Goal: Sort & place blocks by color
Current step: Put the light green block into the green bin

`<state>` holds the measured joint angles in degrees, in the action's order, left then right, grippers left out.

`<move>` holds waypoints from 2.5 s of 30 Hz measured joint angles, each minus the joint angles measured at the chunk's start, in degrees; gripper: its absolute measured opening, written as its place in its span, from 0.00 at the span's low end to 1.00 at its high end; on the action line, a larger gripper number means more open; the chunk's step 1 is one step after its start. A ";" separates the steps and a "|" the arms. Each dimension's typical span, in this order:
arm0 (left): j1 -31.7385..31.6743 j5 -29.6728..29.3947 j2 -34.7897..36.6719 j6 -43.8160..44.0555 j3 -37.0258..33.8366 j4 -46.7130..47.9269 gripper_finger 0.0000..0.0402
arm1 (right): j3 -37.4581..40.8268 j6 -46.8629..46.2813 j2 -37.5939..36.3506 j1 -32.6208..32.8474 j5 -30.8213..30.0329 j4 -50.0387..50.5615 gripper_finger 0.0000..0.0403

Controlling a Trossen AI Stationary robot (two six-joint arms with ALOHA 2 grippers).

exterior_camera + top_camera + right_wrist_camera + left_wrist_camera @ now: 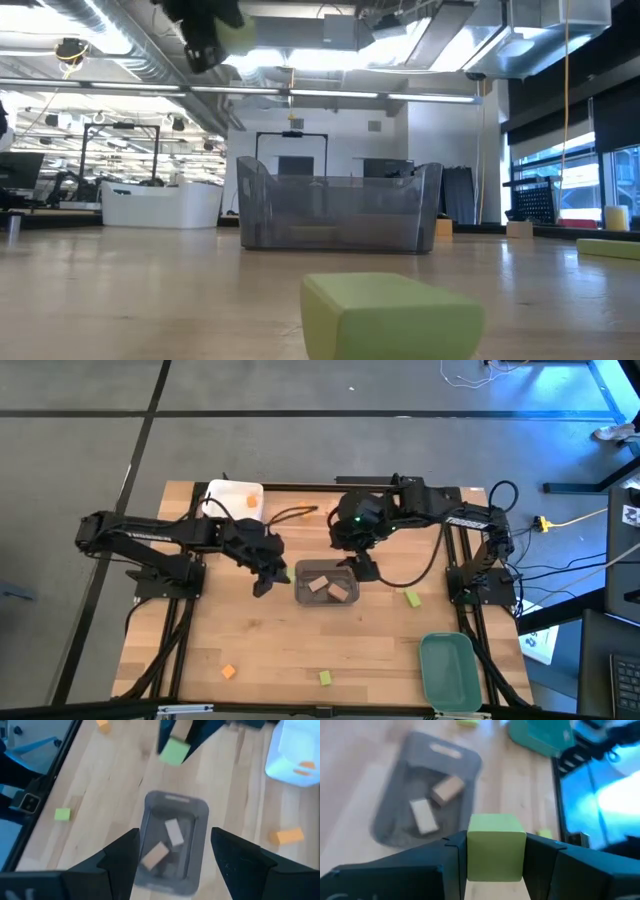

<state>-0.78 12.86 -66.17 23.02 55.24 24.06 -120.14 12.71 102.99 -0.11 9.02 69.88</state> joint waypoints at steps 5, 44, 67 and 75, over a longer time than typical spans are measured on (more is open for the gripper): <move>-1.13 9.63 -0.55 -1.19 0.01 -4.23 0.27 | 5.26 8.88 0.00 0.79 -0.06 -9.05 0.61; -7.95 25.76 -3.99 5.16 -0.03 -22.86 0.27 | 15.54 26.80 2.47 2.72 8.70 -35.76 0.61; -7.97 27.23 -4.02 6.94 -0.06 -23.66 0.28 | 15.50 27.33 3.07 1.72 9.50 -36.12 0.34; -8.00 26.14 -3.90 2.95 -0.06 -18.82 0.42 | 13.58 23.87 3.07 1.68 6.72 -32.16 0.34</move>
<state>-8.78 39.00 -70.07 25.97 55.18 5.23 -106.56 36.58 106.06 1.56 15.75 37.72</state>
